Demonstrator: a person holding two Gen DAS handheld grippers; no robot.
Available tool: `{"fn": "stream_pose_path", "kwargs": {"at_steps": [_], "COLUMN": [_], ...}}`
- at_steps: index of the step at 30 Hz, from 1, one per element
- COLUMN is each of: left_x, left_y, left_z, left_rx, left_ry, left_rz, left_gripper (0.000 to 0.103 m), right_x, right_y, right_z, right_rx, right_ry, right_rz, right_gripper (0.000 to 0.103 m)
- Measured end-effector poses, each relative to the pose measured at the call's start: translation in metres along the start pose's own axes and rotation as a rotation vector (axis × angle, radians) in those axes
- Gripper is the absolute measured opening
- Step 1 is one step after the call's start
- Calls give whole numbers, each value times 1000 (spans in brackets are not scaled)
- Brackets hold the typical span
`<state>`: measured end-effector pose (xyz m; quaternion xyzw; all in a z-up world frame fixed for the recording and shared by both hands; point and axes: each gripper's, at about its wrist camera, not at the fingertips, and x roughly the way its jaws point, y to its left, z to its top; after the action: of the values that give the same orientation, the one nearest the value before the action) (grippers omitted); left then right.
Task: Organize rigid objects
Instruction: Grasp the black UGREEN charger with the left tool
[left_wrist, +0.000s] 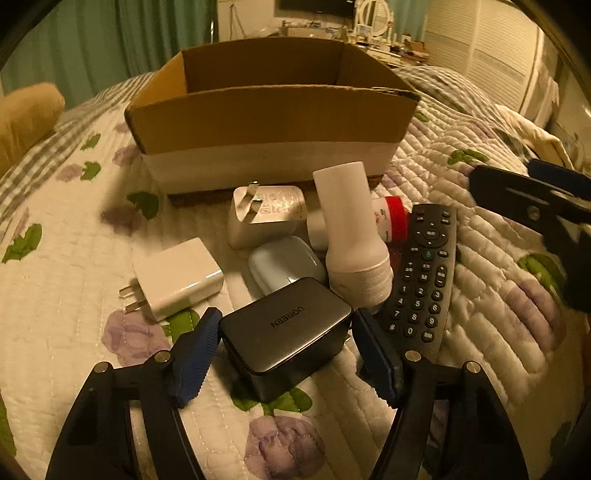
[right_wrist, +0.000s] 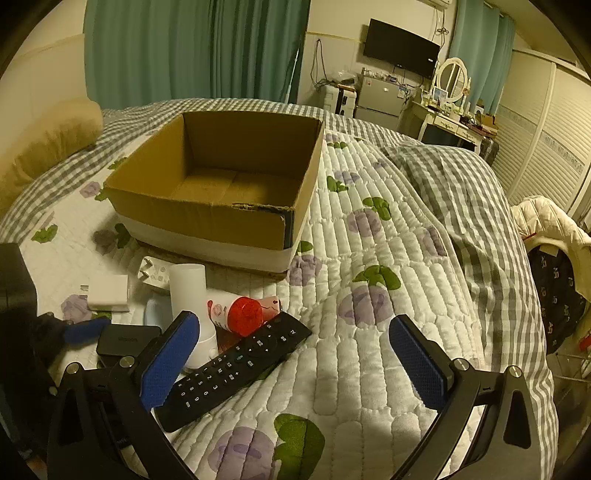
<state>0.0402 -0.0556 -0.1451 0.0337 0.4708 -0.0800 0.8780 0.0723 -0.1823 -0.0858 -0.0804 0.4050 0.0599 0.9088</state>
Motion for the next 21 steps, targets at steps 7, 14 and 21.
{"fn": "stream_pose_path", "kwargs": {"at_steps": [7,14,21], "left_x": [-14,-39,-50], "left_y": [18,40,73], "left_z": [-3,9,16], "left_rx": [-47,-93,-140], "left_ry": [-10,-83,-132], "left_rz": [-48,30,120], "left_gripper": [72,72,72], "right_x": [7,24,67], "right_y": [7,29,61], "right_z": [2,21,35], "right_rx": [-30,-67,-81], "right_ry": [26,59,141], "right_rz": [15,100,185], "right_gripper": [103,103,102]}}
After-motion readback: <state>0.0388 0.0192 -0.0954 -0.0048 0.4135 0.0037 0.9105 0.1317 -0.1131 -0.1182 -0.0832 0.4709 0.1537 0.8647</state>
